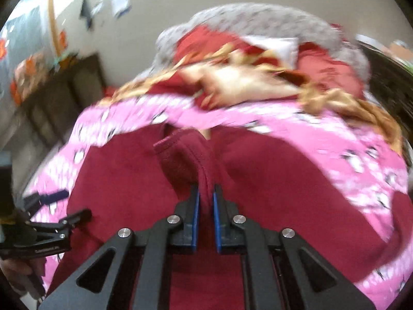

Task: Fold small clothes
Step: 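Grasp the sleeve cuff with the right gripper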

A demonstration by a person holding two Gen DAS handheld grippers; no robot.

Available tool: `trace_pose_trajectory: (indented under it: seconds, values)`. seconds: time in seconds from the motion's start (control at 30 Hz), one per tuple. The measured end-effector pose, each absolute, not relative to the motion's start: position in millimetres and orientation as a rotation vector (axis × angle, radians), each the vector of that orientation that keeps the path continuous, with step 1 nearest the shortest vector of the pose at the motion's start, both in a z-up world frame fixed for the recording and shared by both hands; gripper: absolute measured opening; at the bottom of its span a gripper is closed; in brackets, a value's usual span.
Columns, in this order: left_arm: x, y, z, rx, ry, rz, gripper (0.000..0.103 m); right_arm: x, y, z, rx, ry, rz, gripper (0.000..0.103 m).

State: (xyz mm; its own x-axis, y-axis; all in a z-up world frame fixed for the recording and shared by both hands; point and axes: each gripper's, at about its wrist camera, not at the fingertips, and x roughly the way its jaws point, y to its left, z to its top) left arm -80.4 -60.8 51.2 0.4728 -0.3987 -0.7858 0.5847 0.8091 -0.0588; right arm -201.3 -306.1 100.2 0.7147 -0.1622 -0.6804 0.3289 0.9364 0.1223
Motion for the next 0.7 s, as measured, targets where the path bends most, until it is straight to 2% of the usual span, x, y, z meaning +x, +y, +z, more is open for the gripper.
trace_pose_trajectory:
  seconds: [0.1, 0.17, 0.27, 0.37, 0.7]
  values:
    - [-85.4, -72.0, 42.5, 0.265, 0.907, -0.609, 0.084, -220.5, -333.8, 84.7, 0.311, 0.758, -0.337, 0.018]
    - [-87.3, -76.7, 37.8, 0.29, 0.915, -0.601, 0.084, -229.6, -351.4, 63.5, 0.411, 0.819, -0.335, 0.029]
    - [-88.9, -77.3, 36.6, 0.294, 0.912, -0.603, 0.084, -247.5, -369.4, 39.9, 0.564, 0.847, -0.324, 0.039]
    - [-86.9, -75.5, 36.2, 0.29, 0.919, -0.601, 0.084, -261.9, -377.8, 42.4, 0.581, 0.795, -0.361, 0.045]
    - [-84.1, -72.6, 36.7, 0.279, 0.924, -0.592, 0.084, -258.4, -387.9, 51.6, 0.656, 0.77, -0.337, 0.046]
